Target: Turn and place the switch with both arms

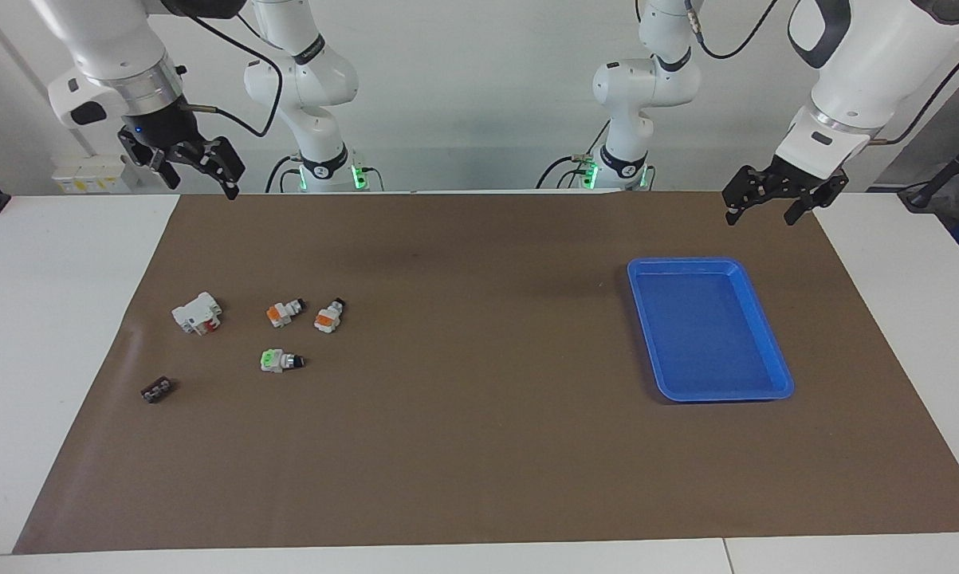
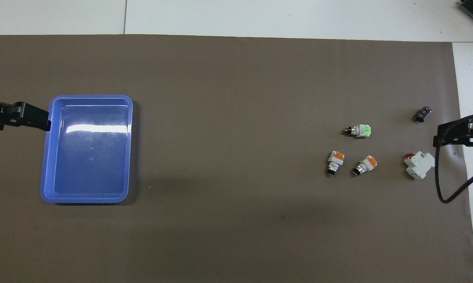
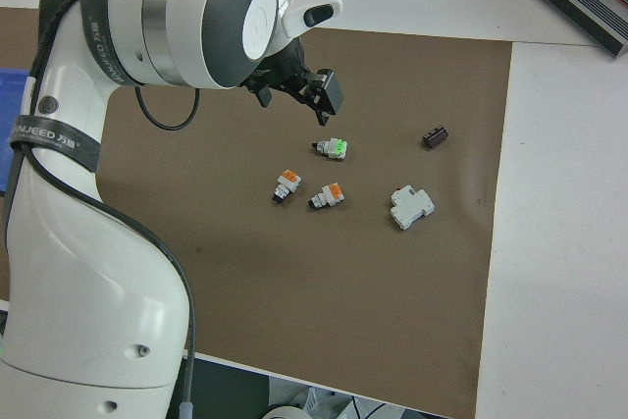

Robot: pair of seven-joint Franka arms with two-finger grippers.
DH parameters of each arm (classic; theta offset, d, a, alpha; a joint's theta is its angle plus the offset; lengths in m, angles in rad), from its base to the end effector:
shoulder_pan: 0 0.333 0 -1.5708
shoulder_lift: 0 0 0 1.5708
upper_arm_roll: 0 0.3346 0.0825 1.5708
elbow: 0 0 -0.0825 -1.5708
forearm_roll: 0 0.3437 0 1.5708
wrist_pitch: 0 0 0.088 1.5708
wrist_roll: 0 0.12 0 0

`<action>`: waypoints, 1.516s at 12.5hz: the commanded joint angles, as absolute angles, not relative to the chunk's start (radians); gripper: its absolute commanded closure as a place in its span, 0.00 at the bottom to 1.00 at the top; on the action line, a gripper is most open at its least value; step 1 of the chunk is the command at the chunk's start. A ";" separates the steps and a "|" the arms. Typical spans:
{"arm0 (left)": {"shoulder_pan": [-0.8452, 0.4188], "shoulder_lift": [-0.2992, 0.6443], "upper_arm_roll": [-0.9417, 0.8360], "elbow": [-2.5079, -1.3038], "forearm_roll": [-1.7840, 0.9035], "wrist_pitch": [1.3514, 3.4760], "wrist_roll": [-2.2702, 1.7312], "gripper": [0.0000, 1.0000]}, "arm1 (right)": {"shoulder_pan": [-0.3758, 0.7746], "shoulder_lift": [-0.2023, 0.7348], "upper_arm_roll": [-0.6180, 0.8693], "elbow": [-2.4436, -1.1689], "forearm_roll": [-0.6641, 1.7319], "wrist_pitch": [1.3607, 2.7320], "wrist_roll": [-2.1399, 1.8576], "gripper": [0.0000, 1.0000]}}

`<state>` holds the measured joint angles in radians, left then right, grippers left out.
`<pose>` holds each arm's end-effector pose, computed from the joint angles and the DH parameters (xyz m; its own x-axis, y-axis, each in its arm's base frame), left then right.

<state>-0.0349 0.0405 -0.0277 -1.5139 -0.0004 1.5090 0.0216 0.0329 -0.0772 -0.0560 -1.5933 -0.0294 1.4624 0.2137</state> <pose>0.5197 -0.0323 0.6282 0.9954 -0.0841 -0.0453 -0.0841 -0.9965 0.0025 0.4763 -0.0161 0.6496 0.9703 -0.2372 -0.0472 -0.2357 -0.9712 0.0359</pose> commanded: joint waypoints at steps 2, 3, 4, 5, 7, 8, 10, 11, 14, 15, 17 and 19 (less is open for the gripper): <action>-0.043 0.014 -0.026 -1.545 -0.002 1.503 0.021 0.00 | 0.023 -0.086 -0.051 -1.595 -0.040 1.470 0.193 0.00; -0.046 0.014 -0.026 -1.545 -0.002 1.503 0.023 0.00 | 0.025 -0.089 -0.051 -1.597 -0.040 1.470 0.199 0.00; -0.046 0.014 -0.026 -1.545 0.000 1.503 0.025 0.00 | 0.023 -0.092 -0.052 -1.598 -0.040 1.471 0.202 0.00; -0.037 0.014 -0.025 -1.546 0.000 1.503 0.025 0.00 | 0.014 -0.095 -0.058 -1.609 -0.040 1.473 0.192 0.00; -0.034 0.009 -0.025 -1.545 0.000 1.502 0.025 0.00 | -0.005 -0.113 -0.058 -1.640 -0.040 1.474 0.175 0.00; -0.035 0.006 -0.025 -1.546 0.000 1.503 0.025 0.00 | -0.005 -0.114 -0.058 -1.646 -0.040 1.489 0.172 0.00; -0.034 0.006 -0.025 -1.546 -0.002 1.505 0.026 0.00 | 0.005 -0.115 -0.057 -1.727 -0.032 1.637 0.189 0.00; -0.034 0.006 -0.025 -1.546 0.000 1.500 0.026 0.00 | 0.006 -0.114 -0.054 -1.779 -0.031 1.708 0.195 0.00; -0.032 0.006 -0.023 -1.545 0.000 1.506 0.025 0.00 | 0.047 -0.115 -0.043 -1.929 -0.023 1.899 0.297 0.00; -0.032 0.006 -0.023 -1.546 0.000 1.499 0.025 0.00 | 0.063 -0.092 -0.041 -1.948 -0.023 1.917 0.345 0.00; -0.032 0.006 -0.025 -1.546 -0.002 1.506 0.025 0.00 | 0.106 -0.057 -0.043 -1.982 -0.018 1.950 0.415 0.00; -0.035 0.006 -0.025 -1.546 0.000 1.509 0.025 0.00 | 0.132 -0.014 -0.041 -2.032 0.000 2.020 0.542 0.00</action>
